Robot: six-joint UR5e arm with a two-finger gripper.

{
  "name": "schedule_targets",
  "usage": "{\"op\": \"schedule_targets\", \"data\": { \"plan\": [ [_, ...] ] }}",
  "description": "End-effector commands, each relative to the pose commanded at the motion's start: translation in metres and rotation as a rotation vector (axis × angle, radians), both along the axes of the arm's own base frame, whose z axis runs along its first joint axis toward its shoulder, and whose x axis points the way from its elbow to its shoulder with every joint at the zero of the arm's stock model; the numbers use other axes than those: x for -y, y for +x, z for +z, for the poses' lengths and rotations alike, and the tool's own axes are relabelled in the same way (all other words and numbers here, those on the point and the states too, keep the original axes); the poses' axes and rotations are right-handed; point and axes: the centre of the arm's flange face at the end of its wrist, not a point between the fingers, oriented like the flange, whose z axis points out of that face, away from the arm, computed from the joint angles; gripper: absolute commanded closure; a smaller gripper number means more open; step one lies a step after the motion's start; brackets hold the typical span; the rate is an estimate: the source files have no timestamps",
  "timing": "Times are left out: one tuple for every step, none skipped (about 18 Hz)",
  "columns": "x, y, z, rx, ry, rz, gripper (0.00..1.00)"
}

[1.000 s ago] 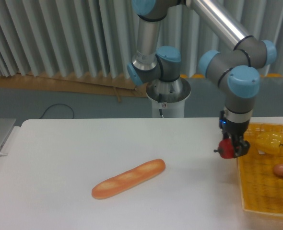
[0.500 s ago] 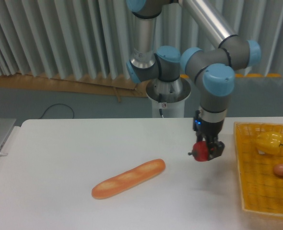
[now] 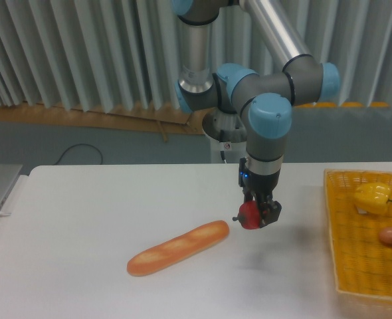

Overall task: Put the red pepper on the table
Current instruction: 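Lift the red pepper out of the basket toward the bread loaf, then lower the red pepper toward the table and open the gripper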

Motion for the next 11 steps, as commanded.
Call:
{"op": "schedule_targets", "data": {
  "plan": [
    [-0.0006, -0.0014, -0.0053, 0.003, -0.008, 0.0, 0.42],
    [-0.0009, -0.0023, -0.0081, 0.003, -0.015, 0.0, 0.41],
    [-0.0014, -0.003, -0.011, 0.007, -0.018, -0.002, 0.41],
    [-0.001, -0.003, -0.0101, 0.003, -0.019, -0.002, 0.41],
    [-0.0008, -0.0028, -0.0091, 0.002, -0.018, -0.004, 0.41],
    [0.0002, -0.0032, -0.0072, -0.001, -0.017, -0.004, 0.41],
    [0.0005, -0.003, -0.0063, -0.002, -0.016, -0.007, 0.37],
    [0.0005, -0.003, -0.0063, -0.002, -0.016, -0.007, 0.3],
    [0.0006, -0.0031, -0.0063, -0.003, -0.017, -0.005, 0.3],
    [0.0011, -0.0036, -0.0063, -0.008, -0.023, -0.006, 0.3],
    [0.0024, -0.0047, -0.0063, -0.019, -0.036, -0.006, 0.3]
  ]
}}
